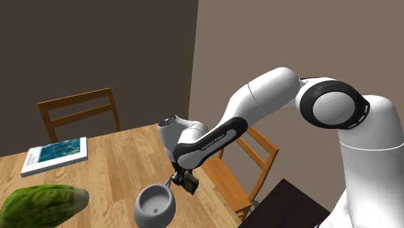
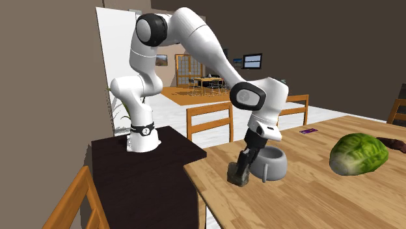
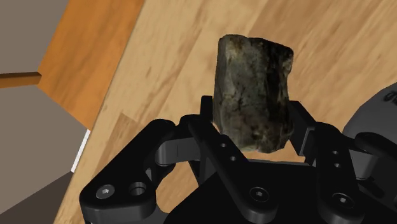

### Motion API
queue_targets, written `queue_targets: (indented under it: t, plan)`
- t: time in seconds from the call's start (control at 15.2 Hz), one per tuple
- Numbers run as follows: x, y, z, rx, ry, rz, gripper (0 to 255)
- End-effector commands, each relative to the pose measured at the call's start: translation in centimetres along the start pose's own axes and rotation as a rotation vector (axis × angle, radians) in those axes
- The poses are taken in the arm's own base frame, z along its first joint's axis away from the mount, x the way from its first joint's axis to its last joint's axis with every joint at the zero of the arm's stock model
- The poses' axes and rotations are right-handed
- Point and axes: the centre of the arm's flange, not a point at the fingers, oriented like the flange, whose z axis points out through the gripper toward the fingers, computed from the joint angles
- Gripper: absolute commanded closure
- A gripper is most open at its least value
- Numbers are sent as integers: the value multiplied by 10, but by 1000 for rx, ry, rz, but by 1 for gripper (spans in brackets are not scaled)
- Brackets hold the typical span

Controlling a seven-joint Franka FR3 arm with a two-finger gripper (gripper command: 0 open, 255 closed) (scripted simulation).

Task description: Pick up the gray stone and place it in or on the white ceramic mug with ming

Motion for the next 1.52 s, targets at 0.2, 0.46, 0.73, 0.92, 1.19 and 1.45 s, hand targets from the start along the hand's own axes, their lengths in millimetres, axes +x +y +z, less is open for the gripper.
queue_targets:
  t: [0.2, 0.46, 0.73, 0.92, 1.19, 1.45]
  plan:
    - [-6, 5, -26, 0, 0, 0, 255]
    - [-11, 9, -46, 0, 0, 0, 255]
    - [-15, 13, -67, 0, 0, 0, 255]
    - [-18, 16, -82, 0, 0, 0, 255]
    - [-23, 20, -102, 0, 0, 0, 255]
    - [-27, 24, -122, 0, 0, 0, 255]
